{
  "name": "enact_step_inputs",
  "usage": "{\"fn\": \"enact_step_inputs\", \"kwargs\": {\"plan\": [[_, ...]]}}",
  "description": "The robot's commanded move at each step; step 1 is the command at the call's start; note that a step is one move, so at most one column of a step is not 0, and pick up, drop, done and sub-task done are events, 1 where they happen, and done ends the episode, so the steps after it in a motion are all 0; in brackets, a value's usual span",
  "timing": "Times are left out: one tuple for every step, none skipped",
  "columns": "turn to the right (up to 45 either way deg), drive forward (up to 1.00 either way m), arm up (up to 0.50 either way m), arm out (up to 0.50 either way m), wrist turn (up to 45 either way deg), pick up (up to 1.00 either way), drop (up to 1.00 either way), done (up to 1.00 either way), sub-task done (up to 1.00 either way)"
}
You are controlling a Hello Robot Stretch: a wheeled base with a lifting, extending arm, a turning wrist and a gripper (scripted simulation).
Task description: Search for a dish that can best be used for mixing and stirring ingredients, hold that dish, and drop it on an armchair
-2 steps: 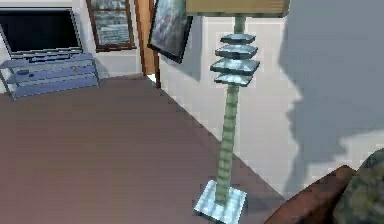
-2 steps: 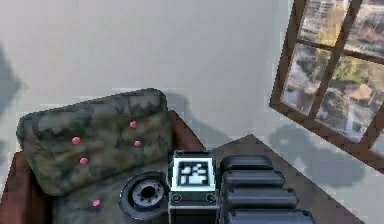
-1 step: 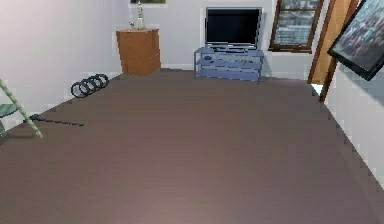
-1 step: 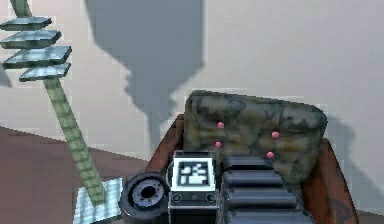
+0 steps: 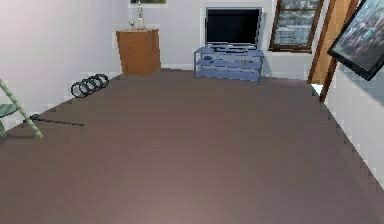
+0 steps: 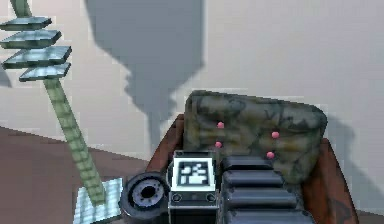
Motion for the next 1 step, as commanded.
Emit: {"fn": "enact_step_inputs", "kwargs": {"plan": [[0.0, 0.00, 0.00, 0.24, 0.0, 0.00, 0.00, 0.00, 0.00]]}}
